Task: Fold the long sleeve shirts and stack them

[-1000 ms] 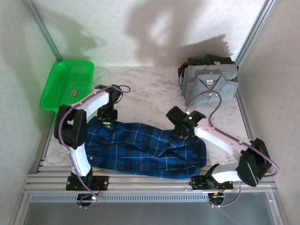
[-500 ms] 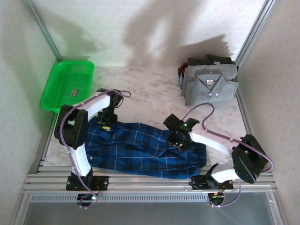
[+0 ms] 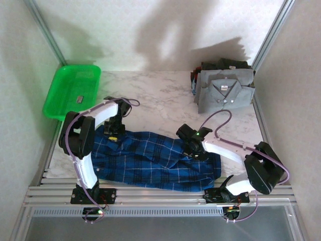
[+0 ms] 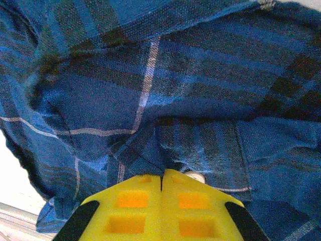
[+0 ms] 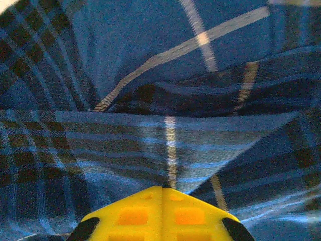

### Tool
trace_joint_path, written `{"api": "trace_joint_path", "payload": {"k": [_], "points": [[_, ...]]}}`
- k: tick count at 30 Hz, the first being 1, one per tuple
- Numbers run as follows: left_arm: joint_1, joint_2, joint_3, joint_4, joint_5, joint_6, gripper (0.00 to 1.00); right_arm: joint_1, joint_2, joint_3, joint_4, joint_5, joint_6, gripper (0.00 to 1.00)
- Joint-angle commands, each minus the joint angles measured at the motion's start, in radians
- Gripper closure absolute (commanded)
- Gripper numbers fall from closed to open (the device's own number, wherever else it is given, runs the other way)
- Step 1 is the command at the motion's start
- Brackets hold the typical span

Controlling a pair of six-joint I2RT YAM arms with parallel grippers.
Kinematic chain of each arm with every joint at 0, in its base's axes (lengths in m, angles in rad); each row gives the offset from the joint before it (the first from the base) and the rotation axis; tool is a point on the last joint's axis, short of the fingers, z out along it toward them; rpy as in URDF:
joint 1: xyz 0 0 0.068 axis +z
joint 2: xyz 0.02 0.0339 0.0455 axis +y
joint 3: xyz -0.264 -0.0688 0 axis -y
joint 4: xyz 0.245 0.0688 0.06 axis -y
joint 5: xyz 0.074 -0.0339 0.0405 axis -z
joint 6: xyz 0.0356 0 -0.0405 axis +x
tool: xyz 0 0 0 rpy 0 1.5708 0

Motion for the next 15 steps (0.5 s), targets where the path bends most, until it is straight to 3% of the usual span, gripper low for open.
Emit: {"api": "trace_joint_path", "payload": {"k": [1, 5, 9, 12, 15], "points": [[0.008, 0.029, -0.004, -0.009, -0.026, -0.009, 1.0, -0.003, -0.05, -0.013, -0.083, 0.072, -0.006, 1.0], [0.003, 0.027, 0.033, -0.02, -0.018, 0.004, 1.0, -0.003, -0.094, -0.017, -0.044, 0.039, -0.039, 0.99], [-0.006, 0.018, 0.079, -0.048, -0.014, 0.01, 1.0, -0.002, -0.165, -0.04, 0.032, -0.054, -0.018, 0.6], [-0.008, 0.011, 0.084, -0.044, 0.001, 0.001, 1.0, -0.002, -0.181, -0.066, 0.087, -0.12, 0.015, 0.51], [-0.011, 0.005, 0.072, -0.029, 0.016, -0.009, 1.0, -0.002, -0.147, -0.089, 0.149, -0.173, 0.041, 0.48]]}}
